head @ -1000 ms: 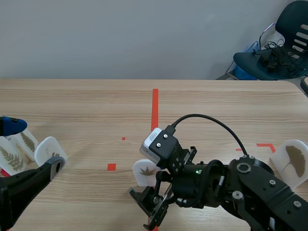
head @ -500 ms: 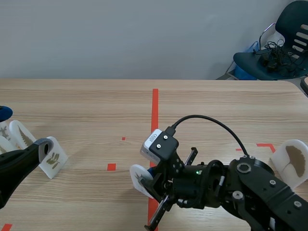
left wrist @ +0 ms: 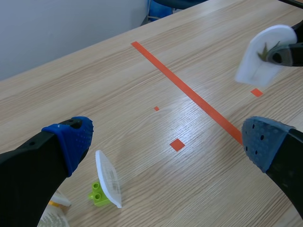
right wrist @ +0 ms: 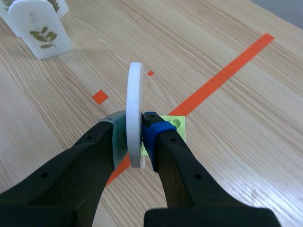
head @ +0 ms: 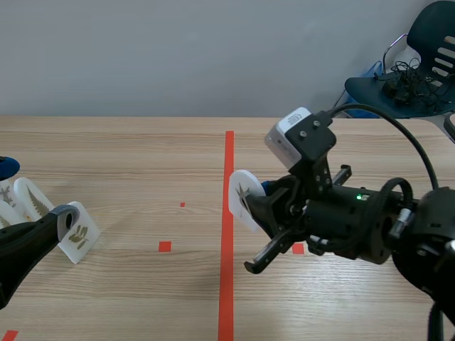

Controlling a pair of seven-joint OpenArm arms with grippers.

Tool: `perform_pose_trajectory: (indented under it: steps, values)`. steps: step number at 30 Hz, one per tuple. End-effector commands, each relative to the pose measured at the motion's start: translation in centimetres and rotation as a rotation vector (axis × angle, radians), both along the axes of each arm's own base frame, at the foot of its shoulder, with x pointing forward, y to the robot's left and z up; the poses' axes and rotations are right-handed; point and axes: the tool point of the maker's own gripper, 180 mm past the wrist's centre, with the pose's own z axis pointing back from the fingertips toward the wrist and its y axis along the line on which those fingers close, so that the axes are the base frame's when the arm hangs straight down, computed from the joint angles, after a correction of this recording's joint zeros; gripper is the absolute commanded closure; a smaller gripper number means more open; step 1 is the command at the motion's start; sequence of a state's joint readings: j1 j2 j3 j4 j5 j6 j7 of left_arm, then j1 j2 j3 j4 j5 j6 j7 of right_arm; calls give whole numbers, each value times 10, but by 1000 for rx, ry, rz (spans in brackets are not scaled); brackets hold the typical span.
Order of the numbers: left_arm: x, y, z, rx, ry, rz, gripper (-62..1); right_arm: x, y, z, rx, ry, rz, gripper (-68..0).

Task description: Do the leaf sorting experiment

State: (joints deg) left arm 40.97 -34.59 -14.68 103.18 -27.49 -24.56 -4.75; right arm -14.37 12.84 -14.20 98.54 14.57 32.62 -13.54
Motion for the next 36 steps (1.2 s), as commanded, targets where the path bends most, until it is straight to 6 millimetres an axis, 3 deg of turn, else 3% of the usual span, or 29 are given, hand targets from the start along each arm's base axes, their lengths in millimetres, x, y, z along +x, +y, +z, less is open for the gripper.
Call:
perform_pose_trajectory:
  steps: [1, 8, 16, 19, 26, 36]
  values:
    - [2, -4, 12, -19, -37, -10, -623, -6, -7, 0, 10, 10, -22, -46]
    - [2, -4, 12, -20, -37, -11, -623, -15, -64, 10, -20, 6, -205, -46]
    - [2, -5, 12, -21, -37, -14, -623, 4, -134, 12, -57, -18, -465, -46]
    - [2, -5, 12, -21, -37, -14, -623, 10, -150, 2, -65, 0, -520, -46]
    - [2, -5, 12, -21, -37, -14, -623, 21, -168, -40, -55, 97, -575, -46]
    - [2, -5, 12, -20, -37, -14, -623, 30, -219, -71, -32, 141, -722, -46]
